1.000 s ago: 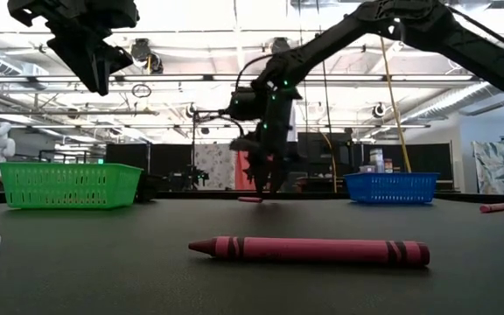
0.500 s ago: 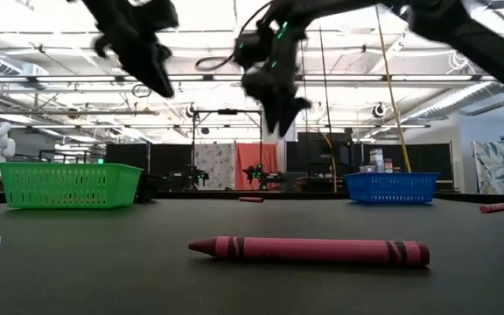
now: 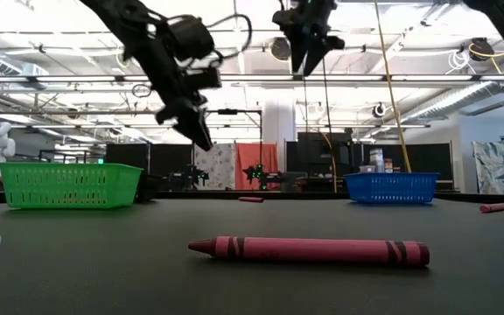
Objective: Sort crayons
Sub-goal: Put the red crayon into the green bin
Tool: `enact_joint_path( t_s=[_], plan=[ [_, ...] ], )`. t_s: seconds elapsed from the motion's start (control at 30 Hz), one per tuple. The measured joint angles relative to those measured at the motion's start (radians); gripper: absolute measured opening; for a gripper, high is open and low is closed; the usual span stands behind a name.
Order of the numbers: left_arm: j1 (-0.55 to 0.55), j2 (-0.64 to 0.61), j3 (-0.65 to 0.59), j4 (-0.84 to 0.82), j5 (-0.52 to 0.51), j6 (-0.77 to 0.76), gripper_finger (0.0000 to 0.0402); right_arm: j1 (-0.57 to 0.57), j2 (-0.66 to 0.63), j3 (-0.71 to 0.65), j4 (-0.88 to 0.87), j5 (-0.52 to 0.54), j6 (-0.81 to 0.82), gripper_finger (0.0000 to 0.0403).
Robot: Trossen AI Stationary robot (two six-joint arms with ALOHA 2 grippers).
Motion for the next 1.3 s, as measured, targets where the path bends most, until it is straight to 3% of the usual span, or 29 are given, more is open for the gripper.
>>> enact_joint_path(
  t_s=[0.17,0.33,0.5,0.7,1.0,1.3],
  plan=[
    [0.042,0.104,0.055,0.050,0.017,0.008,0.0070,0.000,-0.020,0.000,0.011,0.000,0.000,0.0157],
    [0.078,0.174,0.135,0.064,0.137,0.028,0.0070,0.000,-0.018,0.000,0.011,-0.002,-0.005,0.0157],
    [0.107,0.223,0.212,0.058,0.161,0.124,0.0070,0.000,-0.018,0.000,0.011,-0.002,-0.030,0.0157],
    [0.147,0.306,0.309,0.040,0.195,0.115,0.0070,0.001,-0.018,0.000,0.012,-0.003,-0.063,0.0157],
    [0.200,0.418,0.407,-0.103,0.234,0.305,0.0070,0.001,-0.018,0.000,0.011,-0.003,-0.093,0.0157],
    [0.202,0.474,0.438,-0.119,0.235,0.523,0.0070,0.001,-0.018,0.000,0.011,-0.004,-0.110,0.0157]
  ],
)
